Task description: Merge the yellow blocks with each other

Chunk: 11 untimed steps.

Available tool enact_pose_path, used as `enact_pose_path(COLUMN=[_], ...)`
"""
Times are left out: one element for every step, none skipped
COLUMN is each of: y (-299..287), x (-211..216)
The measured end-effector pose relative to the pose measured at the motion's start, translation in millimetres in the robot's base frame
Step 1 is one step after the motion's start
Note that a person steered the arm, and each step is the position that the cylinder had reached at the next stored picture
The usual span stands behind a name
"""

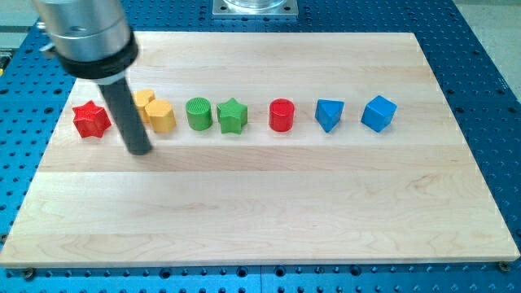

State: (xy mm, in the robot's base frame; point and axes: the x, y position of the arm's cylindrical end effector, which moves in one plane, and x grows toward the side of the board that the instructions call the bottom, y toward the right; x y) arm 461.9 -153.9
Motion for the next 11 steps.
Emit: enact_pose_path(y=[10.5, 5.7, 8.5, 13.3, -28.8, -32.8, -33.1, -60.3, -53.3, -17.3, 34.1], x=[-10.7, -53.7, -65.3, -28.8, -24.9, -28.8, -28.5, -28.5, -53.5, -82.4, -95.2])
